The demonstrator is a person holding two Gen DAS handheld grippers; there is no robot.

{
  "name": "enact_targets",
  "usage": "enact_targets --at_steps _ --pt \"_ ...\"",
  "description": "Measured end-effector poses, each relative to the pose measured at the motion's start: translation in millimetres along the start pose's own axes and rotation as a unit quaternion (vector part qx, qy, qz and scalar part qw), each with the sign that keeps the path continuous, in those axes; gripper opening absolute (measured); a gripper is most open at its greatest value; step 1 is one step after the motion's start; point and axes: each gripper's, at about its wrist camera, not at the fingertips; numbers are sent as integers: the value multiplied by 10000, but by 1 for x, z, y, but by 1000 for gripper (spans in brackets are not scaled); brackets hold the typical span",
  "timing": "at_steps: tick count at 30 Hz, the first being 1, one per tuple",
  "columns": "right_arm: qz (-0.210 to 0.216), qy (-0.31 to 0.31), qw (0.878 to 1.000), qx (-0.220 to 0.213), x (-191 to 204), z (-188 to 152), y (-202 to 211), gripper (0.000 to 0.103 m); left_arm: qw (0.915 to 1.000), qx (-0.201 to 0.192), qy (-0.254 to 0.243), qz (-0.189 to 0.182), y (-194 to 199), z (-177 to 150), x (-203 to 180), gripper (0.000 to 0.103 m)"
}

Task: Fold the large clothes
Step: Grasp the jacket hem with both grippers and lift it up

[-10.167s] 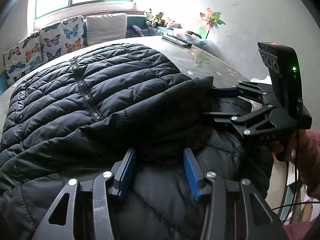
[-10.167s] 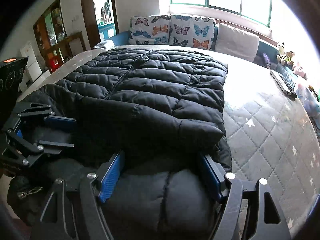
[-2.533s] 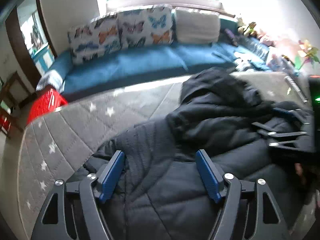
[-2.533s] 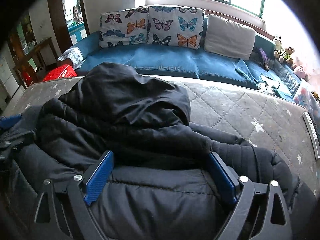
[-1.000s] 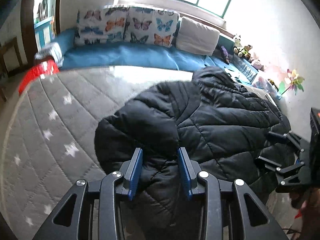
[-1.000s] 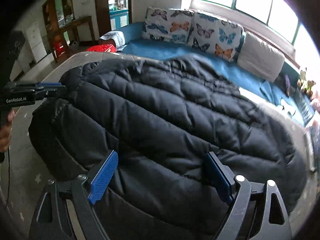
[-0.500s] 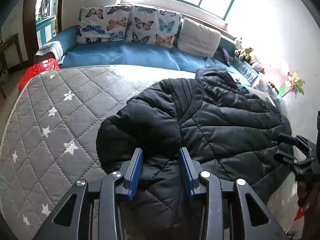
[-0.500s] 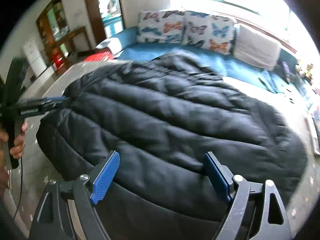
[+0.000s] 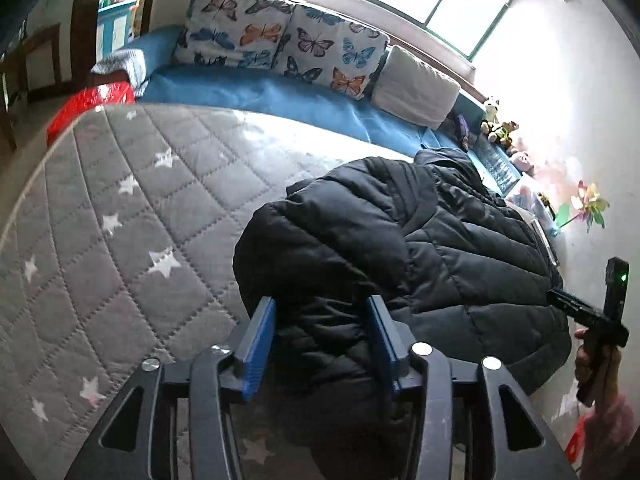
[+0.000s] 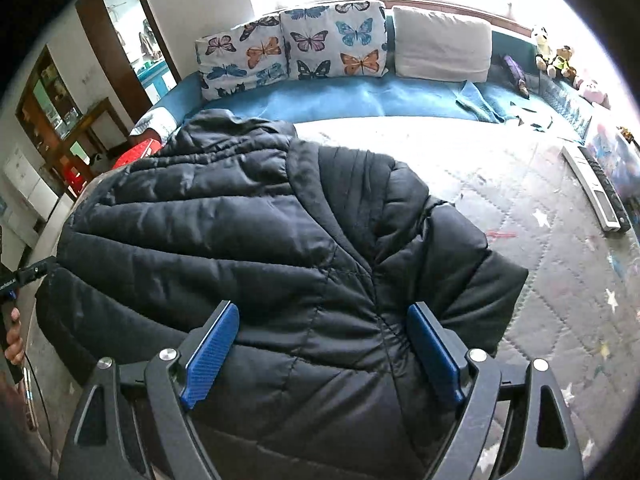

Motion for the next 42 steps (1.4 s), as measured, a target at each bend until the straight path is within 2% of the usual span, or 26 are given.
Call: enact_targets --at_steps 3,6,9,13,15,18,20,22,25,29,33,36,42 --pt "72 10 10000 -25 -1 -1 -2 99 9998 26 107 149 -4 1 5 72" --pt "35 174 9998 -44 0 -3 4 101 9995 31 295 -49 -2 -1 10 73" --pt "-42 225 9997 -83 3 -3 14 100 9992 9 402 -63 6 -4 13 79" --pt "113 218 9992 -304 4 -9 37 100 9995 -73 283 -123 17 -12 9 81" --pt "72 183 9992 -346 -2 -16 47 100 9996 -103 190 -159 22 -16 7 85" --pt "26 57 9995 -321 -19 -28 54 100 9988 -158 201 -426 27 -22 8 89" --pt "177 -88 9997 -172 -33 -35 50 100 9974 -130 246 -668 28 -26 8 90" --pt "237 -233 9994 -121 -42 -42 46 100 9968 -75 288 -742 25 -26 8 91" --pt "574 -505 9970 84 -59 -50 29 100 9955 -27 342 -885 19 -25 7 91" --pt "1488 -951 9841 182 -78 -52 7 100 9923 10 422 -1160 11 -25 7 92" --pt "2039 -1171 9713 352 -85 -46 -11 103 9906 -1 527 -1261 2 -24 9 96" --pt "2210 -1172 9677 300 -85 -42 -17 103 9868 -29 741 -1440 -4 -21 14 99" --pt "2297 -1028 9670 401 -80 -38 -20 103 9832 160 1048 -1488 -29 -18 25 103"
Point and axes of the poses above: each gripper's, at about its wrist camera, not at the fingertips, and y roughly against the way its jaws point, x to its left, z to its top, and after that the axes turned 6 degrees about x, right-handed
